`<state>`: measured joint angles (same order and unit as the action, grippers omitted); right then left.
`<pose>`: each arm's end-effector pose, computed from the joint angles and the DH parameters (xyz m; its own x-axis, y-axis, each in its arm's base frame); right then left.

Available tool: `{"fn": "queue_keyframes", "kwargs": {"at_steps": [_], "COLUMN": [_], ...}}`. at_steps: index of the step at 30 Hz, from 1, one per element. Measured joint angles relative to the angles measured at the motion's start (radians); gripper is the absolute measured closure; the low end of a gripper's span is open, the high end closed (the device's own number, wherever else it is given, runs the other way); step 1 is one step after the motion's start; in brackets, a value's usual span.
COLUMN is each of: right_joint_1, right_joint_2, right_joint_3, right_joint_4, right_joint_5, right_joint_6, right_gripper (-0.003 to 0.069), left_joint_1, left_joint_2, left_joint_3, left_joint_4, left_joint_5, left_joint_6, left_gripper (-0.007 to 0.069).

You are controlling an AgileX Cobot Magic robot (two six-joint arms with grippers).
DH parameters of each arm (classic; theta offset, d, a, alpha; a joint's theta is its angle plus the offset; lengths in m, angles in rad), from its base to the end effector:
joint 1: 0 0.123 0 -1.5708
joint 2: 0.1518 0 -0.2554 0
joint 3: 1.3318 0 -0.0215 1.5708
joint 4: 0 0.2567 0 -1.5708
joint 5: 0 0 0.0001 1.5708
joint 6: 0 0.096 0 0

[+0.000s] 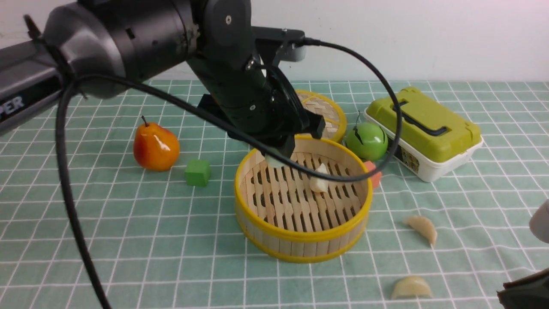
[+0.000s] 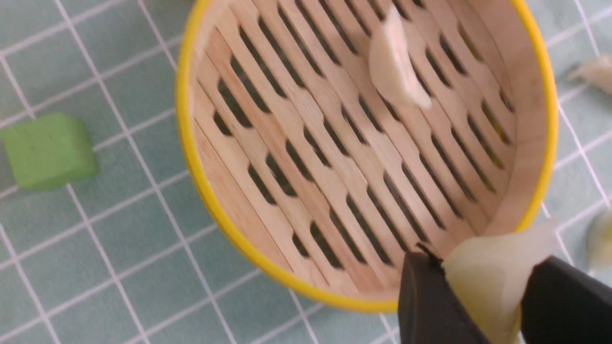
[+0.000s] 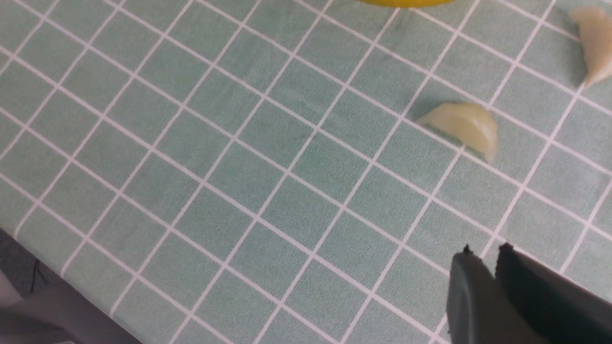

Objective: Put the dumplings into the steamer on the table with the blue tablecloth.
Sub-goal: 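Place the dumpling into the bamboo steamer basket with the left gripper, then reach for and grasp a dumpling lying on the table beside the steamer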

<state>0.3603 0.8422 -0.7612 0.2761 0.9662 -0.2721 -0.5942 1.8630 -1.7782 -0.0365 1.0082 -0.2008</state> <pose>0.1536 0.0809 0.2845 -0.6995 -0.3804 -0.6049 -0.5490 0.8280 0.1142 0.3444 -0.2363 0.2947 -0.8080 0.2824 -0.5170 0.4065 0.9025 -0.1425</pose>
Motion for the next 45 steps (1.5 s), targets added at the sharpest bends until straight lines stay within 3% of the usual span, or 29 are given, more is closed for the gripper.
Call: {"fn": "queue_keyframes", "kwargs": {"at_steps": [11,19,24,28,33,36,39,45], "right_joint_1": [0.0,0.0,0.0,0.0,0.0,0.0,0.0,0.0], "right_joint_2": [0.027,0.069,0.176,0.307,0.47,0.585,0.668,0.796], "right_joint_3": [0.0,-0.035,-0.116,-0.174,-0.207,-0.21,-0.21,-0.211], "right_joint_4": [0.0,-0.031,-0.048,-0.056,-0.056,-0.056,-0.056,-0.056], "right_joint_5": [-0.008,0.074,0.095,0.088,0.052,-0.006,-0.073,-0.214], "right_joint_6": [0.0,0.0,-0.001,-0.038,-0.136,-0.251,-0.347,-0.542], "right_gripper": [0.0582,0.0582,0.0567,0.0517,0.0365,0.0235,0.0165,0.0147], "left_joint_1": [0.033,0.049,0.051,0.051,0.051,0.051,0.051,0.051], "left_joint_2": [0.325,0.349,0.271,0.114,-0.1,-0.284,-0.424,-0.662], "left_joint_3": [-0.102,-0.124,-0.156,-0.143,0.001,0.222,0.405,0.75], "left_joint_4": [0.004,0.024,0.062,0.048,-0.014,-0.048,-0.06,-0.075], "left_joint_5": [-0.052,-0.087,0.057,0.177,0.196,0.158,0.113,0.051], "left_joint_6": [-0.101,-0.133,-0.061,-0.036,-0.001,0.013,0.017,0.017], "left_gripper": [0.0388,0.0231,0.0211,0.0259,0.0384,0.0504,0.0575,0.0634]}}
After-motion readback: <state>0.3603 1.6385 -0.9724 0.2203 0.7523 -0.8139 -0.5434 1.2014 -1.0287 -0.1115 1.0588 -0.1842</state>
